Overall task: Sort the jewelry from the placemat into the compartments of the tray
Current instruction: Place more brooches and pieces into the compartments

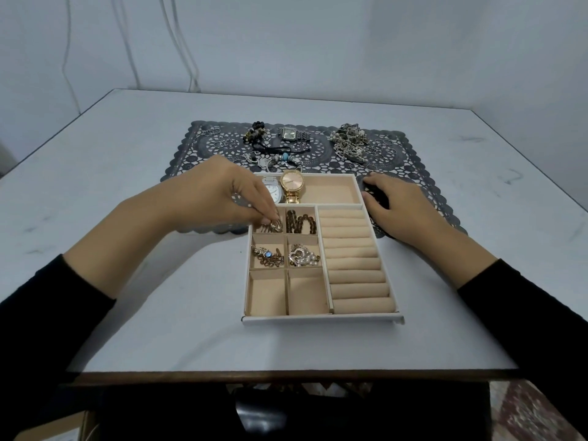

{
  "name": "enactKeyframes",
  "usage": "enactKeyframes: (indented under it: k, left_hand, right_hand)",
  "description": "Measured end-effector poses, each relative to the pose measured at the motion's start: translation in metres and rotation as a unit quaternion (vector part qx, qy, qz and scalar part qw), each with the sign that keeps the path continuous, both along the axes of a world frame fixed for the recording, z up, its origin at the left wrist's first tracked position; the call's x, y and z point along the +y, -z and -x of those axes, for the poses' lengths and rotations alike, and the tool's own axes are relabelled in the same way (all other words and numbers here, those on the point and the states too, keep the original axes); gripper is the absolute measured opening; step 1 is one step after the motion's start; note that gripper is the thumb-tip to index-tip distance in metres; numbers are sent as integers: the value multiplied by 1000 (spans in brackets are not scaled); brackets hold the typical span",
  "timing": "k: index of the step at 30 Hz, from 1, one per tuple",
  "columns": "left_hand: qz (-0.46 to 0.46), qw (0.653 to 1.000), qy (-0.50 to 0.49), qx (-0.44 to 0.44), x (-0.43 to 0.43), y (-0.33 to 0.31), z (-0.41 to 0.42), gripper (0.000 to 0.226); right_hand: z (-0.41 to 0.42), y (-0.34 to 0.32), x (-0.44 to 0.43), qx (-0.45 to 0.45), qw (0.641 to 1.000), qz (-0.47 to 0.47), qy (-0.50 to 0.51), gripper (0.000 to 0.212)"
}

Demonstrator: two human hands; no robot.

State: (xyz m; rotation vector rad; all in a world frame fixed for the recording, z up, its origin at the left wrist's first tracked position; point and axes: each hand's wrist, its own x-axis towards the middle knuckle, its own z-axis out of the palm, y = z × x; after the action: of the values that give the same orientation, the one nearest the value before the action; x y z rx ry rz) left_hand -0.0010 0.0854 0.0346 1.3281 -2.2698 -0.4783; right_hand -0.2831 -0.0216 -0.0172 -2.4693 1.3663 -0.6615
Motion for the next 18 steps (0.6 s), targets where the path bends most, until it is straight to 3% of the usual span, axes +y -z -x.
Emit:
enactKeyframes:
  k: [7,14,18]
  left_hand:
    - [-48,997,-26,56,2,-4,-5,21]
    - [-2,981,-111,161,-6,-1,-26,21]
    - [33,974,-166,148,-23,7,-34,22]
  right_hand:
    - [2,2,-2,-3,1000,-8,5,35]
    - [11,-11,-11,-9,1000,-8,-1,25]
    - [13,-13,-29,-52,998,31,14,24]
